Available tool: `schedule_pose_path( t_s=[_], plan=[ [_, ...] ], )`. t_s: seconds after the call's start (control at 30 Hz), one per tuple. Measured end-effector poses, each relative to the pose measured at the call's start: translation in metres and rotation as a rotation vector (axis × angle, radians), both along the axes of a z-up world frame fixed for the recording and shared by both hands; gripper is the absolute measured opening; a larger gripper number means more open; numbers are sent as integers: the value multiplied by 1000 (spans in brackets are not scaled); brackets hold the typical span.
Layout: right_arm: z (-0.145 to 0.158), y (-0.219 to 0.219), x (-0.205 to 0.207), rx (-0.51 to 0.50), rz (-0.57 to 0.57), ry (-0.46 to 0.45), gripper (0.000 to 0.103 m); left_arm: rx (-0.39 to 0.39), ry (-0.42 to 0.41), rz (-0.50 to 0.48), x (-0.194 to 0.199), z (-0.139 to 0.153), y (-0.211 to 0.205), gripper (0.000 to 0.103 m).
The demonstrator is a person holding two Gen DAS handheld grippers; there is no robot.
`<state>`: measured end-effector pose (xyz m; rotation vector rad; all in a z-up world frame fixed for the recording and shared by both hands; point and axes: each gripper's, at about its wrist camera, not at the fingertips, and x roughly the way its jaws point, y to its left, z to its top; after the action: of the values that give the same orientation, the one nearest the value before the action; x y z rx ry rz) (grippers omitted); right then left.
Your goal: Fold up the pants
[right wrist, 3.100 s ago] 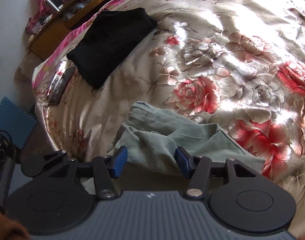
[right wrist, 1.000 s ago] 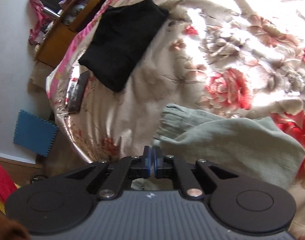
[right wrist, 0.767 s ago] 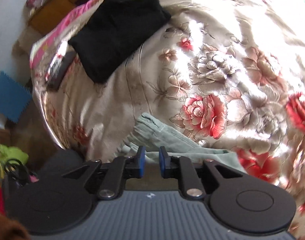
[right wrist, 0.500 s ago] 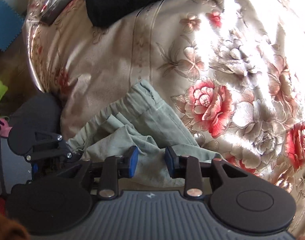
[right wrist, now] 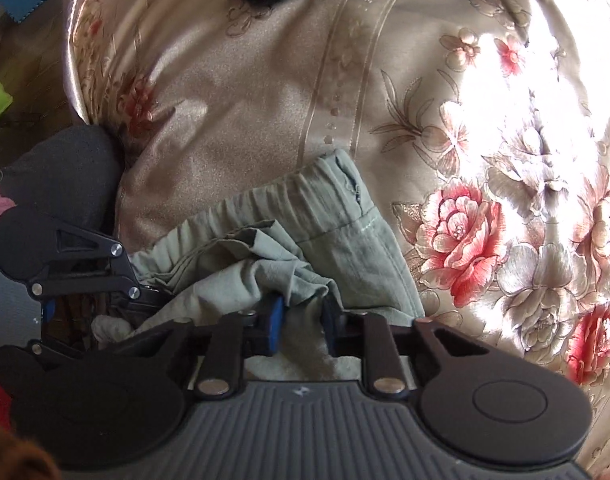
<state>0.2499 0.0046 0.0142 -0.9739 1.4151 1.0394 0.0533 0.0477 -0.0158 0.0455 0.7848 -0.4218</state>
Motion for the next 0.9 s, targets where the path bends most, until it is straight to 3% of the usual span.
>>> schedule_pose_path(
  t_s=[0.17,0.27,0.37,0.5,0.6,0.67,0.73,0.83,0.9],
  plan=[
    [29,-6,1,71,-127,-43,2,-8,2,0,0,0,2,46],
    [44,-13,6,91,-192,-136,2,-8,1,0,0,0,2,46],
    [43,-18,22,109,-272,-182,1,-16,-3,10,0,1,3,46],
    [36,-29,34,197,-391,-152,2,-13,10,16,2,-1,3,46],
    [17,-38,44,198,-510,-179,4,-8,13,24,3,-2,3,47],
    [6,-25,28,204,-465,-193,4,-36,21,48,4,-1,9,49],
    [13,-16,16,244,-418,-249,8,-65,37,78,6,-1,15,49],
    [27,-26,26,360,-567,-286,12,-46,24,138,5,2,18,48],
    [31,-30,29,373,-612,-349,15,-54,25,171,2,5,23,48]
  ],
)
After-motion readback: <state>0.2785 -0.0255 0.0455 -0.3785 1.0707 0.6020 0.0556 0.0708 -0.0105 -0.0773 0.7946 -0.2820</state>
